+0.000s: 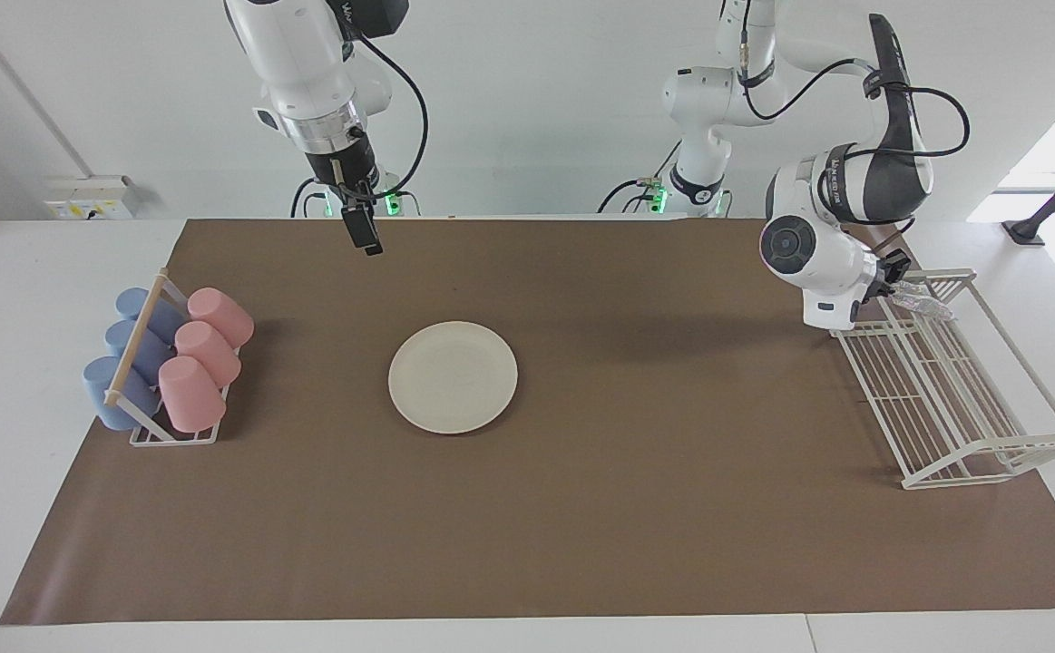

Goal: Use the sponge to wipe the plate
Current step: 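Carry the sponge toward the plate while the right gripper moves over it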

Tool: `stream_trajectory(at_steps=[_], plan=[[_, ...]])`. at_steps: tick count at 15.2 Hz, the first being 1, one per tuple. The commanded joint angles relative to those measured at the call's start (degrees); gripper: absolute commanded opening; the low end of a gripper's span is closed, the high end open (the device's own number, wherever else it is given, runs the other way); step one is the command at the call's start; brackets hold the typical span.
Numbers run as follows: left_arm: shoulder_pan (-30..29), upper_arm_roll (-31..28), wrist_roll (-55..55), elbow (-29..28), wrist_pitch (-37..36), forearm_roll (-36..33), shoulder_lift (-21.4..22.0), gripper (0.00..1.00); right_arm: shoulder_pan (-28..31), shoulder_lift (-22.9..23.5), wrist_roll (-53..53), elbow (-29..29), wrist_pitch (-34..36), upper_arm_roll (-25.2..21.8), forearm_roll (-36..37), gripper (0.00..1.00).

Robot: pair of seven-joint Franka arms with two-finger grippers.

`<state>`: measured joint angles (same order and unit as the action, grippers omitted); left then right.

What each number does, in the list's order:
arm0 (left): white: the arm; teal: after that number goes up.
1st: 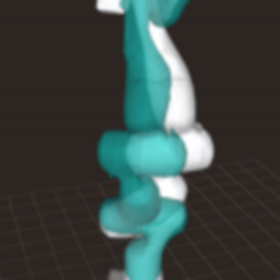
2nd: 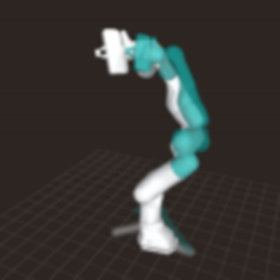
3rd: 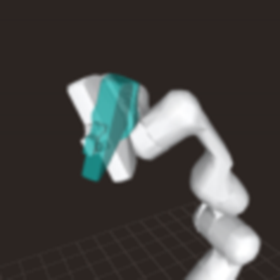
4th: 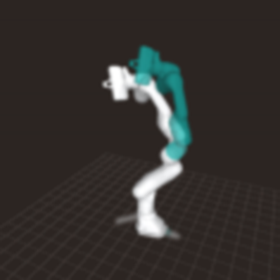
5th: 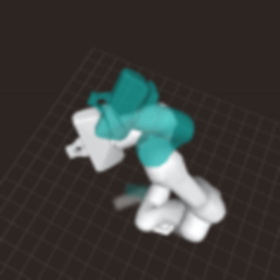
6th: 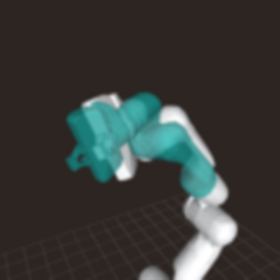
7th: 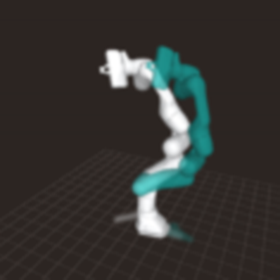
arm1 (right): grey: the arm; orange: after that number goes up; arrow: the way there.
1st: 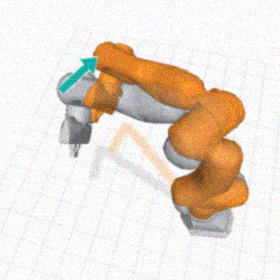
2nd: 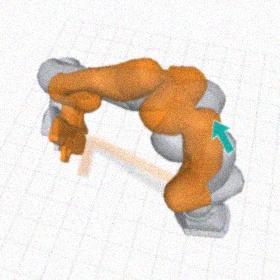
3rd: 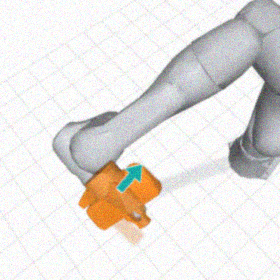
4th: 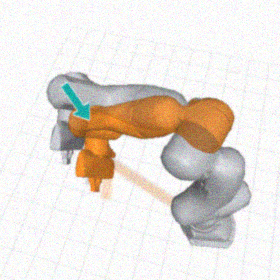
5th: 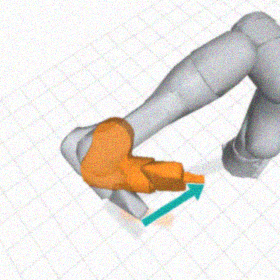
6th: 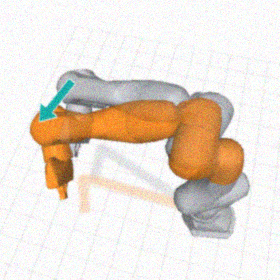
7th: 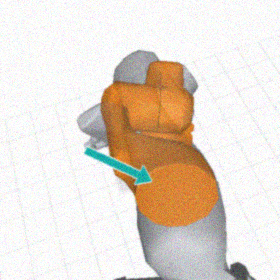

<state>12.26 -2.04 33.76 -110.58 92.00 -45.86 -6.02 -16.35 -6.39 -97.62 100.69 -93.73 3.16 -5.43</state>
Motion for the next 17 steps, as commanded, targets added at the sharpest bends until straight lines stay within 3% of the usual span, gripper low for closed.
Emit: stream_trajectory(at_steps=[1, 3, 6, 10, 13, 15, 17], plan=[[-0.6, -0.2, -8.6, 12.3, -5.4, 12.0, -0.9, 0.0, -2.7, 0.0, -6.3, -1.0, -2.1, -0.2, -0.3, 1.0], [-2.1, -0.2, -10.6, 17.7, -7.8, 22.1, -0.8, 0.0, -4.3, -0.1, -9.4, -0.8, -3.6, -0.2, -0.1, 1.0], [-2.7, -0.3, -10.4, 21.3, -11.2, 38.6, -0.4, 0.0, -5.6, -0.6, -11.5, 0.1, -3.9, -0.1, -0.3, 1.0], [-7.5, -0.4, -12.3, 21.2, -10.4, 59.4, 1.0, 0.0, -5.6, -1.3, -11.5, 1.3, -3.3, 0.1, -0.6, 1.0], [-8.7, -0.4, -17.2, 15.0, -9.2, 73.9, 4.4, 0.0, -5.4, -1.1, -11.8, 2.7, -6.4, 0.0, -2.6, 1.0], [-8.9, -0.4, -21.9, 5.3, -4.7, 83.1, 9.4, 0.0, -5.9, -3.1, -12.3, 8.0, -11.4, 0.4, -2.4, 1.0], [-9.1, -0.4, -27.9, -3.4, -2.6, 90.7, 14.3, 0.0, -7.1, -3.4, -12.4, 8.6, -11.7, 0.9, -2.5, 1.0]])
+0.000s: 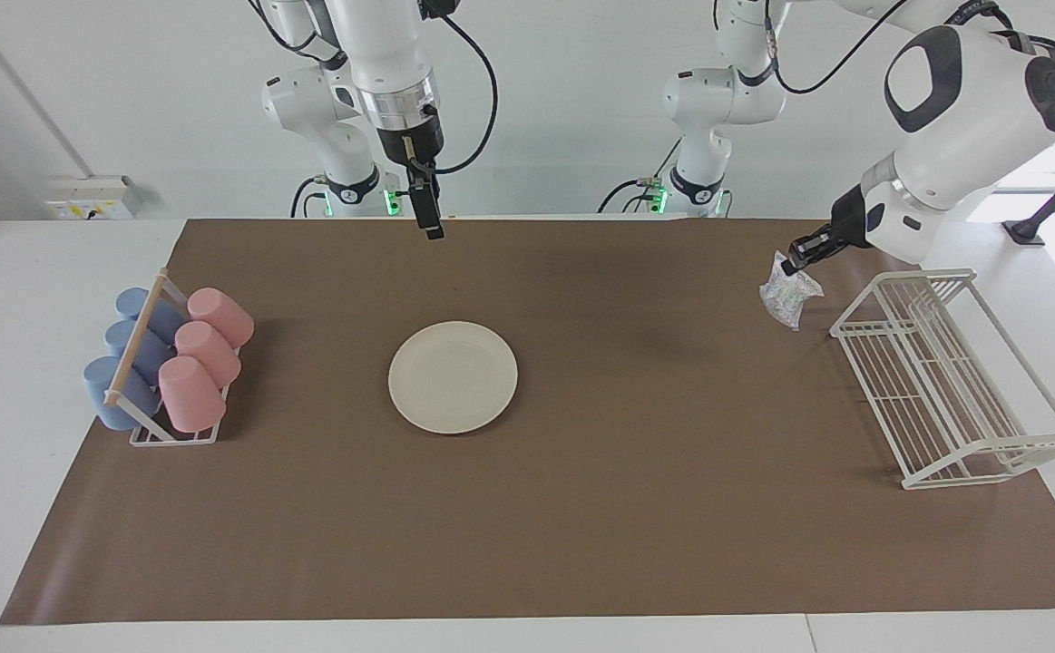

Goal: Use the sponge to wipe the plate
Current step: 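Carry the sponge toward the plate while the right gripper moves over it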

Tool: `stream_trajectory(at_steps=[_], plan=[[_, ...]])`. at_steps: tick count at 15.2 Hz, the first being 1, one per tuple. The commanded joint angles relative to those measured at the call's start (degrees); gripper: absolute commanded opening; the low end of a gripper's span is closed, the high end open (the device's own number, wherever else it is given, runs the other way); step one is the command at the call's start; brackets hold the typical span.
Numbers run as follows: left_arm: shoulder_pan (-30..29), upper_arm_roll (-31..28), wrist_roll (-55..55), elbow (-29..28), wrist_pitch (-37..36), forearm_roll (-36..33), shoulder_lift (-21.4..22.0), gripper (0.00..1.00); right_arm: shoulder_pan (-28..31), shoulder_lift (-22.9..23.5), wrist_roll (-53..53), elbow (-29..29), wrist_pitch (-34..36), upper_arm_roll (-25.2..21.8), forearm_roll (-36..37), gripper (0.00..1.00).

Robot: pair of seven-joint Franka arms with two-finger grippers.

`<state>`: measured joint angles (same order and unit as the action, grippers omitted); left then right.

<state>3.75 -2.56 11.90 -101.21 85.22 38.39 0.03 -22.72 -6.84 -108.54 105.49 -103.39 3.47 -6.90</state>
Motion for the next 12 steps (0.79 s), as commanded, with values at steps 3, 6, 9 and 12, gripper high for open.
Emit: stream_trajectory(at_steps=[3, 6, 9, 12], plan=[[-0.1, 0.2, -13.5, -21.6, 6.0, 18.0, 12.5, 0.0, -0.5, -3.3, -0.5, 4.4, -0.8, 0.6, -0.9, 1.0], [3.4, 0.8, -16.6, -24.8, 7.0, 25.7, 13.2, 0.0, -1.1, -3.1, -1.2, 4.1, -2.9, 0.9, -0.9, 1.0], [7.5, 0.9, -20.9, -30.3, 12.0, 34.0, 15.4, 0.0, -3.0, -2.8, -6.8, 3.9, -7.6, 1.9, -1.4, 1.0], [10.4, 0.9, -28.3, -34.0, 14.5, 43.0, 16.1, 0.0, -5.7, -2.8, -11.3, 4.4, -10.5, 2.0, -1.4, 1.0]])
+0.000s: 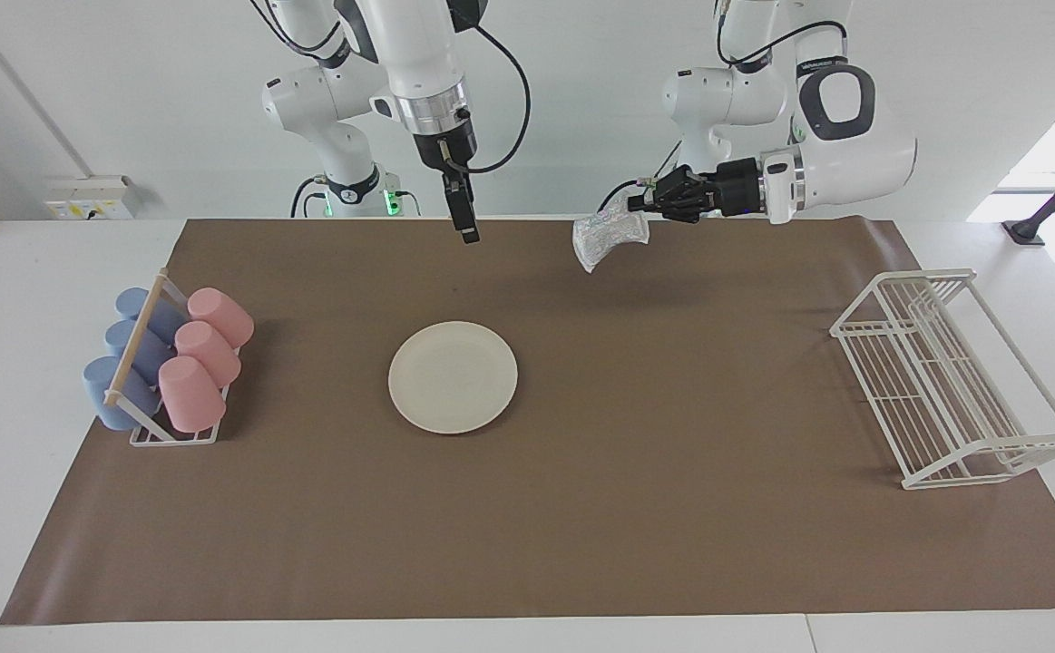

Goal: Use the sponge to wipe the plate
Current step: 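Carry the sponge toward the plate while the right gripper moves over it, then pass the sponge from the left gripper into the right gripper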

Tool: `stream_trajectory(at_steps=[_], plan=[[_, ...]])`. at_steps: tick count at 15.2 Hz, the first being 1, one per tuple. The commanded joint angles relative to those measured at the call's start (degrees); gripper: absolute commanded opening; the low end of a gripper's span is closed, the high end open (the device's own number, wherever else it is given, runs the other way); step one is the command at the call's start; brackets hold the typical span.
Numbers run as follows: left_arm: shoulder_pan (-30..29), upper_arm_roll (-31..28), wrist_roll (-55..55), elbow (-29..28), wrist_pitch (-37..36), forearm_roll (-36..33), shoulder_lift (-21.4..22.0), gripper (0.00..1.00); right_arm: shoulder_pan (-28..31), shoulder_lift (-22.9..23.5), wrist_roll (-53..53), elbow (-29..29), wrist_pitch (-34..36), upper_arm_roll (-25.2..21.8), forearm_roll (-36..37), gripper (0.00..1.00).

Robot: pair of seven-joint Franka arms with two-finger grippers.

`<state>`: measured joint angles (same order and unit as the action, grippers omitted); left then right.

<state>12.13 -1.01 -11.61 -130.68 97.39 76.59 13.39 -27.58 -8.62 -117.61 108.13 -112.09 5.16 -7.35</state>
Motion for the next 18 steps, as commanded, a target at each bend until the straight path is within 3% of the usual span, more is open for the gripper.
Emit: stream_trajectory(at_steps=[1, 8, 13, 15, 17, 18], plan=[[2.1, -0.7, -7.4, -5.0, 2.1, 5.8, 2.8, 0.0, -1.5, -1.1, -2.4, 1.8, -1.7, 0.3, -1.0, 1.0], [3.9, -0.7, -13.9, -7.7, -1.1, 8.4, 3.1, 0.0, -8.3, 1.7, -4.6, 2.4, -8.3, 0.3, -1.0, 1.0], [4.0, -0.8, -13.9, -8.2, -2.0, 8.4, 3.6, 0.0, -8.7, 2.3, -4.8, 2.4, -8.7, 0.3, -1.0, 0.99], [4.0, -1.0, -13.9, -8.2, -2.9, 8.4, 3.6, 0.0, -8.6, 2.3, -4.8, 2.4, -8.6, 0.3, -1.0, 0.85], [4.0, -1.0, -13.9, -8.2, -2.9, 8.3, 3.6, 0.0, -8.5, 2.3, -4.7, 2.4, -8.7, 0.3, -1.0, 0.63], [4.0, -1.0, -13.8, -8.2, -3.0, 8.3, 3.6, 0.0, -8.5, 2.3, -4.6, 2.4, -8.8, 0.3, -1.0, 0.47]])
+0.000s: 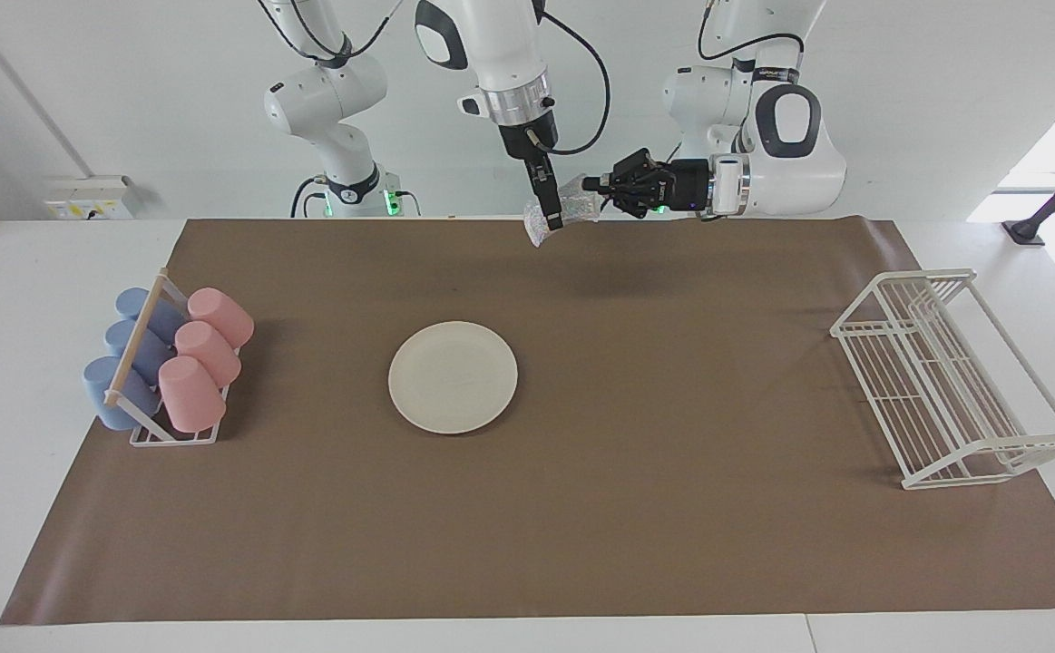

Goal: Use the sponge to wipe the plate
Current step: 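Pass the sponge from the left gripper into the right gripper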

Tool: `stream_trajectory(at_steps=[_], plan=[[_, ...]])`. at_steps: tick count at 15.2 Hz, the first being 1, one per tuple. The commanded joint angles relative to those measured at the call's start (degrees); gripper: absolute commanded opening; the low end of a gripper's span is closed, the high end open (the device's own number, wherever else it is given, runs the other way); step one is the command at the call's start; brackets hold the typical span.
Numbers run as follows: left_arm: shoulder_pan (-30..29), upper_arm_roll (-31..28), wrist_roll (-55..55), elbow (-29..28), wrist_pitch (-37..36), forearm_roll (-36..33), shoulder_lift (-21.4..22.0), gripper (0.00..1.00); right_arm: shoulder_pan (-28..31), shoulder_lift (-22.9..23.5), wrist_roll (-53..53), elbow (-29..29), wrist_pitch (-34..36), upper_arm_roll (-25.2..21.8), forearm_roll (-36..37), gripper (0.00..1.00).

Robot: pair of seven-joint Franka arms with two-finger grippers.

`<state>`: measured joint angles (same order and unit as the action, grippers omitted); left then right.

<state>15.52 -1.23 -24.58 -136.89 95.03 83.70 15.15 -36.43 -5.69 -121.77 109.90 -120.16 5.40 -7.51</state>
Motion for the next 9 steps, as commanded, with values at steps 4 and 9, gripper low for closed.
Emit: stream_trajectory(at_steps=[4, 9], plan=[[0.4, -0.9, -0.7, -2.0, -1.3, 1.1, 1.8, 0.0, 0.7, -0.5, 0.2, 0.7, -1.1, 0.0, -0.8, 0.0], [0.6, -0.9, -0.4, -1.8, -1.3, 0.8, 1.8, 0.0, 0.9, -0.6, 1.8, 1.3, -1.1, 0.0, -0.8, 0.0]])
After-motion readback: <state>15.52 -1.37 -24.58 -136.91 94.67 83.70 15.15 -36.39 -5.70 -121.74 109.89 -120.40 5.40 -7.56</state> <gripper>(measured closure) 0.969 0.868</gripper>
